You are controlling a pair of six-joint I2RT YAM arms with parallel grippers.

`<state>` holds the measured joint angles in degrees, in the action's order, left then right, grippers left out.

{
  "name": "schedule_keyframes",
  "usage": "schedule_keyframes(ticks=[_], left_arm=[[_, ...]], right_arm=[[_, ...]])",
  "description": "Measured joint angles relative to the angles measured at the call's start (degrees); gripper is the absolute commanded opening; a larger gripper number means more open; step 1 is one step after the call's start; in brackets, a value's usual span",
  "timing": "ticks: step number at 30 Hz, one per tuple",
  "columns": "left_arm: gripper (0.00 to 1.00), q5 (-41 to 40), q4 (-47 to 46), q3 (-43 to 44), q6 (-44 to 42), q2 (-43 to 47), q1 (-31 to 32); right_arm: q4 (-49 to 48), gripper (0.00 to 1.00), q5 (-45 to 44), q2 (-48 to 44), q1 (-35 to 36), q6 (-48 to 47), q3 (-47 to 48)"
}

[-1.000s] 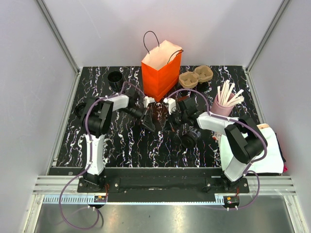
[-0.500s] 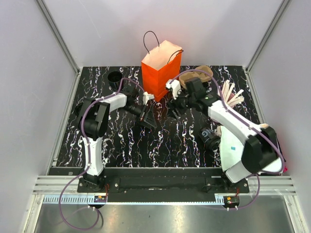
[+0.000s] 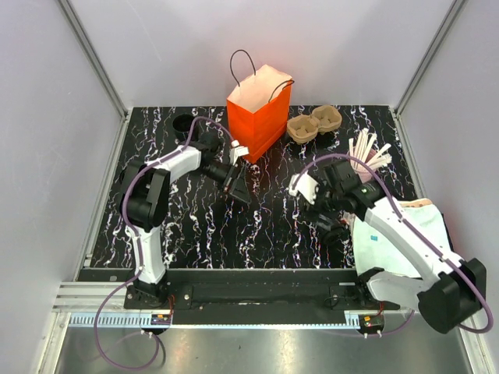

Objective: Pack the takeout coffee

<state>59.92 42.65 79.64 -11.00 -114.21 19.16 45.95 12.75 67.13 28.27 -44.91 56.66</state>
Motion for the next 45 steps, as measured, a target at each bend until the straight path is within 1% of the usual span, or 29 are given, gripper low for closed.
schedule_keyframes(ticks=[4,7,10,14,18,22,26,27,29,30,35,43,45], left_arm=[[0.99,-1.66,3.02,2.62,-3.58,0.0,2.14],[0.99,-2.62,4.11,6.27,-5.6,0.0,4.68],[0.99,-3.13,5.31,10.99,-6.29,-0.26,6.62],[0.99,-2.99,5.7,16.5,-7.02,-0.81,7.26],[0.99,-2.95,6.43,16.55,-7.67,-1.73,6.97],[0.99,-2.91,7.15,14.58,-8.48,-2.23,6.86],[0.99,-2.89,7.45,12.35,-9.2,-2.23,6.86],[0.99,-2.86,7.43,11.82,-9.42,-2.23,6.86],[0.99,-2.8,7.43,10.95,-9.86,-2.23,6.86],[0.99,-2.78,7.48,10.6,-10.03,-2.23,6.86],[0.99,-2.64,8.17,10.19,-11.13,-2.23,6.6],[0.99,-1.68,10.56,10.19,-12.87,-2.23,3.37],[0.99,-1.53,11.1,10.19,-13.2,-2.23,2.23]], right_arm=[[4.42,0.86,-2.67,-5.79,0.0,-1.92,-3.34],[7.08,0.89,-3.41,-10.88,0.0,-3.37,-3.72],[7.96,0.93,-4.74,-14.43,0.0,-4.79,-6.01],[7.69,0.95,-7.45,-15.3,0.0,-6.75,-11.23],[6.91,0.95,-9.99,-14.25,0.0,-8.94,-14.49],[5.18,0.93,-11.34,-13.33,0.0,-10.43,-14.21],[4.59,0.86,-12.76,-11.13,-0.35,-12.39,-12.7],[4.57,0.83,-12.87,-10.6,-0.68,-12.85,-12.2],[5.01,0.8,-12.72,-8.96,-2.38,-14.12,-10.27],[5.33,0.75,-12.59,-7.78,-3.74,-14.78,-8.76],[7.15,0.7,-11.1,-4.46,-7.3,-17.57,-3.56],[12.37,0.66,-7.5,-3.74,-7.61,-20.7,-3.32],[13.75,0.63,-5.99,-3.74,-7.61,-20.98,-3.32]])
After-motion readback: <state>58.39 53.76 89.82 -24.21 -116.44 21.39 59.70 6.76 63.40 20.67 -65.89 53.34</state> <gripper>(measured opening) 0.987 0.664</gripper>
